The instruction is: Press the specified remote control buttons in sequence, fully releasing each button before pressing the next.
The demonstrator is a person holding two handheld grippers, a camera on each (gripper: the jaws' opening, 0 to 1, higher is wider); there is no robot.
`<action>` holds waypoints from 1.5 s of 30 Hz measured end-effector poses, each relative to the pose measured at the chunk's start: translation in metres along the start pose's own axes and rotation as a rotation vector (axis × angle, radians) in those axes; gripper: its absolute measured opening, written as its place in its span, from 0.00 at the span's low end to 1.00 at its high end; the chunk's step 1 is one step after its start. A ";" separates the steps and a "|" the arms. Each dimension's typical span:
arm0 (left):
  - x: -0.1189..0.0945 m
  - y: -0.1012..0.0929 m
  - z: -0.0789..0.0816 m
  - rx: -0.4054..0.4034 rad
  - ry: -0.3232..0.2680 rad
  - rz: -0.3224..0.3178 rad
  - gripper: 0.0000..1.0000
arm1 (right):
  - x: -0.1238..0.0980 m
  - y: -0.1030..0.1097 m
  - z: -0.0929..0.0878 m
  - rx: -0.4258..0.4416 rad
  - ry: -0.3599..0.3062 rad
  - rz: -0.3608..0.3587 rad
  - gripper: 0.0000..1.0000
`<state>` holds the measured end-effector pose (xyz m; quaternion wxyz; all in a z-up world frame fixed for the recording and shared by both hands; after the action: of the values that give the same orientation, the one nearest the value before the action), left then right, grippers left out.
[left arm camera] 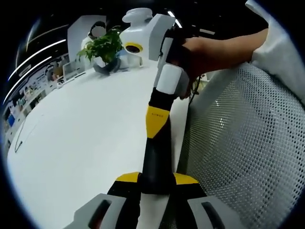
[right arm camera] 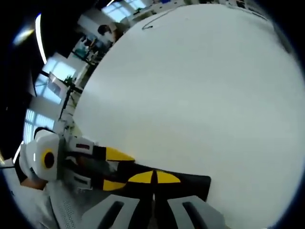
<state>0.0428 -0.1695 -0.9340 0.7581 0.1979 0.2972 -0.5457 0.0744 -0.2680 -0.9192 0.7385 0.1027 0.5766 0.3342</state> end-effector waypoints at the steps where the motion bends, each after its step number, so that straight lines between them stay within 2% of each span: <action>1: 0.000 0.000 0.000 0.002 -0.002 0.000 0.24 | -0.001 0.000 -0.001 0.001 0.006 -0.002 0.00; 9: 0.000 0.000 0.001 0.002 -0.006 0.004 0.24 | -0.006 0.001 -0.004 0.030 0.019 0.017 0.00; 13: 0.000 -0.001 0.001 -0.002 -0.006 0.004 0.24 | -0.002 0.001 -0.007 0.004 0.044 0.003 0.00; 24: -0.001 -0.001 0.001 0.004 -0.005 0.008 0.24 | -0.002 0.001 -0.006 -0.039 0.042 0.000 0.00; 33: -0.001 0.000 0.001 0.002 -0.006 0.009 0.24 | -0.004 0.000 -0.006 0.010 0.038 0.020 0.00; 35: -0.001 0.000 0.001 0.003 -0.007 0.011 0.24 | -0.006 0.001 -0.009 0.022 0.068 0.021 0.00; 39: -0.001 0.000 0.001 -0.004 -0.012 0.009 0.24 | -0.008 0.001 -0.006 0.037 0.051 0.041 0.00; 45: -0.001 0.000 0.001 -0.004 -0.012 0.009 0.24 | -0.009 0.000 -0.009 0.065 0.076 0.045 0.00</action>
<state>0.0430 -0.1695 -0.9330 0.7627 0.1943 0.2927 -0.5431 0.0648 -0.2752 -0.9152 0.7046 0.1269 0.6122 0.3357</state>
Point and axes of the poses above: the point that each gripper's makers call its tool centre point, and the gripper's own axes: x roughly forward along the fingers, y roughly to its left, z roughly out of its top, the point moved 5 cm from there along -x, roughly backward along the fingers, and after that the axes turned 3 degrees about -y, right-handed, at the moved point
